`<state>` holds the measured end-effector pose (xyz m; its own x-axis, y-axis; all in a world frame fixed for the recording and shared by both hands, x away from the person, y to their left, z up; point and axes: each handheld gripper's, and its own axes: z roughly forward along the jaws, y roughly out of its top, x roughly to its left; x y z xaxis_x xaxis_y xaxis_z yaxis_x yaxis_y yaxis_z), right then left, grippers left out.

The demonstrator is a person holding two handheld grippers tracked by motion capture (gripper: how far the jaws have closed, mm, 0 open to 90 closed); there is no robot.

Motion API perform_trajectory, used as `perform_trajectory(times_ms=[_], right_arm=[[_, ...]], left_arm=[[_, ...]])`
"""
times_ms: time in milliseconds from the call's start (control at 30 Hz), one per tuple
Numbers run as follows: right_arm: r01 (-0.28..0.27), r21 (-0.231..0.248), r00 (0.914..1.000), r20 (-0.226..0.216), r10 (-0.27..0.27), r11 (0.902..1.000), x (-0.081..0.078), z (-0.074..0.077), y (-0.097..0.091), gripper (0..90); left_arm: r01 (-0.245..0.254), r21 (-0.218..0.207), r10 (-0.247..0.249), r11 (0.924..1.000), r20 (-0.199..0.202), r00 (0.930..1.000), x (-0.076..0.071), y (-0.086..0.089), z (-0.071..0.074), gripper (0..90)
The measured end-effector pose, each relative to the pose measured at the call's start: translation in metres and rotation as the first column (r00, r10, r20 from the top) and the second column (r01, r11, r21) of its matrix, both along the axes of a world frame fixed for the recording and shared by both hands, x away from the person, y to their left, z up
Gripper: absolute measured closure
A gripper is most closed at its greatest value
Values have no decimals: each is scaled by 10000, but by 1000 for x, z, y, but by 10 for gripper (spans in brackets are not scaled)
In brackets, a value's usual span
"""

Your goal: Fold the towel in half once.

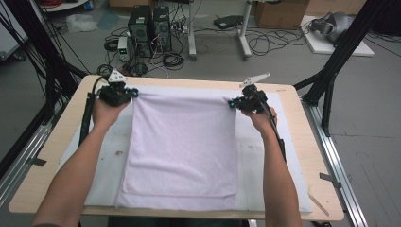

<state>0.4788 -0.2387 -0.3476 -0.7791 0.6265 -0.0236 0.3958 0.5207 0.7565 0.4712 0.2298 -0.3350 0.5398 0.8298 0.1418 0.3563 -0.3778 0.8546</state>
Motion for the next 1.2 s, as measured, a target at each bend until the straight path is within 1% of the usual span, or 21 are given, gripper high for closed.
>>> perform_trajectory(times_ms=[67,100,133,167,233,300,367,433,500,567,600,633,667,700,733,767,900,933,1000,1100,1200], right_arm=[[253,151,9989,386,-258,9996,7,16,1,814],[515,205,9967,611,-526,9985,10,19,2,717],[697,215,9949,710,-711,9973,12,20,1,653],[811,380,9958,403,-827,9960,16,18,0,608],[794,479,9968,7,-795,9957,17,12,-2,570],[602,127,9973,-435,-596,9981,15,5,-2,538],[452,69,9986,-292,-450,9990,6,-1,-3,539],[351,145,9985,-435,-345,9993,-2,-5,-5,523],[243,145,9989,-414,-237,9996,-12,-7,-6,507],[72,189,9953,-962,-53,9998,-20,-6,-5,477],[-72,175,9951,-985,89,9998,-26,-6,-3,482],[-289,159,9983,-492,296,9995,-37,-6,0,495],[-436,169,9986,-290,440,9989,-45,-6,2,495],[-563,265,9981,-247,569,9981,-50,-7,3,495],[-681,406,9969,-367,696,9969,-57,-9,4,494],[-774,400,9963,-331,787,9962,-61,-10,4,493],[-1001,368,9947,-210,1009,9943,-84,-24,4,488],[-1054,363,9941,-211,1062,9938,-88,-28,3,488],[-1115,545,9934,-208,1128,9923,-96,-33,0,486],[-1091,757,9936,-217,1110,9911,-106,-37,-4,475],[-1040,758,9940,-251,1061,9917,-116,-37,-7,450]], left_arm=[[-255,200,247,9995,423,9988,7,-2,13,838],[-519,332,504,9981,433,9978,10,-3,15,733],[-693,231,688,9973,234,9974,13,-2,16,677],[-587,177,586,9981,87,9982,13,0,14,653],[-360,380,370,9986,-262,9990,11,5,7,636],[-277,218,284,9994,-333,9990,5,11,-2,624],[-159,88,163,9998,-511,9986,-3,17,-12,606],[101,23,-99,9999,-708,9974,-13,21,-21,590],[363,-166,-374,9992,-759,9964,-23,23,-28,569],[640,-373,-668,9973,-799,9946,-36,24,-33,553],[850,-331,-874,9958,-821,9928,-44,23,-36,545],[990,-293,-1010,9947,-776,9919,-50,23,-38,539],[1083,-304,-1103,9937,-749,9911,-55,23,-40,537],[1200,-331,-1221,9922,-714,9900,-62,23,-42,533],[1269,-309,-1288,9914,-717,9891,-67,23,-43,529],[1420,-257,-1435,9895,-731,9869,-74,24,-45,527],[1698,-489,-1732,9843,-783,9818,-94,26,-50,504],[1763,-640,-1809,9823,-749,9807,-98,27,-51,501],[1910,-712,-1964,9790,-775,9775,-106,28,-52,496],[2022,-751,-2083,9765,-856,9743,-116,27,-54,467],[2174,-668,-2229,9738,-900,9707,-125,25,-57,448]])
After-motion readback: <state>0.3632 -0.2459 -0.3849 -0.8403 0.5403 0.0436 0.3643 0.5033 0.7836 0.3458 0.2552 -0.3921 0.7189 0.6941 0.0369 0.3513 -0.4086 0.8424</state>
